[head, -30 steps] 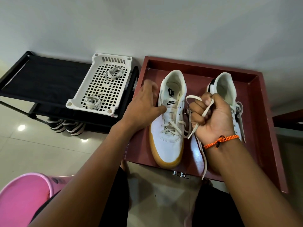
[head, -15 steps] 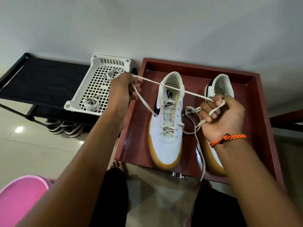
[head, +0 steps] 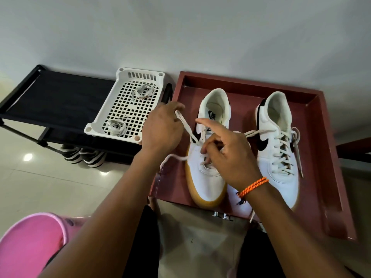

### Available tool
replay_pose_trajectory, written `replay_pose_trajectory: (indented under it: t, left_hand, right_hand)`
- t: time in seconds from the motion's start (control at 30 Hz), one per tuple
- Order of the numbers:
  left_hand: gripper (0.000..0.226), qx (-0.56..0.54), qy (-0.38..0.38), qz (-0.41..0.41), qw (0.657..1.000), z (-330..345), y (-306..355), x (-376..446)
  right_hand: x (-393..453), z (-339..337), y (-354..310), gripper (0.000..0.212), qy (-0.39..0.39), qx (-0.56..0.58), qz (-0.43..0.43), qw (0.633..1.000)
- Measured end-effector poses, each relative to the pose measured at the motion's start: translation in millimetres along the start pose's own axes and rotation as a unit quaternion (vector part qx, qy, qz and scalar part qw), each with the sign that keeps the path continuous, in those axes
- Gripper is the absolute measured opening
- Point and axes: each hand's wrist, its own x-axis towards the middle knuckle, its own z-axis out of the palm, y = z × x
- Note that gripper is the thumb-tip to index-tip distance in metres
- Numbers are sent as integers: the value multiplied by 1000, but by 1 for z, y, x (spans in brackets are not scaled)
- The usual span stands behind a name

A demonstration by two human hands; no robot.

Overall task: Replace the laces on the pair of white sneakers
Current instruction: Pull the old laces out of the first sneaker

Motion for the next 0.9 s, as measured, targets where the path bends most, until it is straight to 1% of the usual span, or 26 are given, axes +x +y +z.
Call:
replay_pose_trajectory:
  t: [0.03, 0.1, 0.13, 0.17, 0.2, 0.23, 0.27, 0.3, 0.37, 0.43, 0.53, 0.63, 0.73, 0.83, 0.9]
  left_hand:
    - [49, 21, 21, 16, 999, 1, 1, -1]
    - [54, 14, 42, 43, 998, 0, 5, -1]
    - [50, 2, 36, 54, 998, 0, 6, -1]
    - [43, -29, 14, 63, 998, -1, 9, -2]
    - [35, -84, -25, 62, 994, -1, 12, -2]
    - [29, -142, -70, 55, 986, -1, 16, -5]
    - [26, -180, -108, 46, 977, 0, 19, -7]
    - [23, -191, -139, 44, 971, 1, 24, -10]
    - [21, -155, -188, 56, 968, 8, 30, -16]
    - [21, -113, -232, 67, 964, 15, 32, -23]
    - [20, -69, -283, 67, 954, 21, 30, -26]
    - [18, -78, -312, 52, 945, 20, 32, -26]
    - [14, -107, -326, 44, 938, 18, 31, -25]
    - [17, -122, -321, 39, 939, 19, 29, -24]
    - [18, -129, -320, 30, 938, 19, 30, -23]
  right_hand:
    - [1, -2, 4, 51, 23, -32, -8, 999]
    - [7, -8, 11, 42, 88, -20, -4, 996]
    - [9, -13, 14, 38, 112, -20, -1, 994]
    - [11, -19, 17, 35, 119, -36, 2, 992]
    - [11, -24, 20, 35, 108, -58, 6, 993]
    - [10, -28, 22, 35, 80, -81, 14, 993]
    - [8, -30, 24, 36, 44, -105, 28, 993]
    - [6, -32, 25, 38, 12, -127, 46, 991]
    - [5, -33, 26, 38, -16, -153, 67, 986]
    - [5, -34, 23, 34, -10, -155, 65, 986]
    - [7, -36, 21, 26, 0, -127, 61, 990]
    - [7, -37, 20, 17, 21, -114, 59, 992]
    - [7, -36, 18, 15, 33, -102, 52, 993]
    - [7, -37, 17, 18, 28, -90, 56, 994]
    - [7, -39, 17, 25, 9, -83, 57, 995]
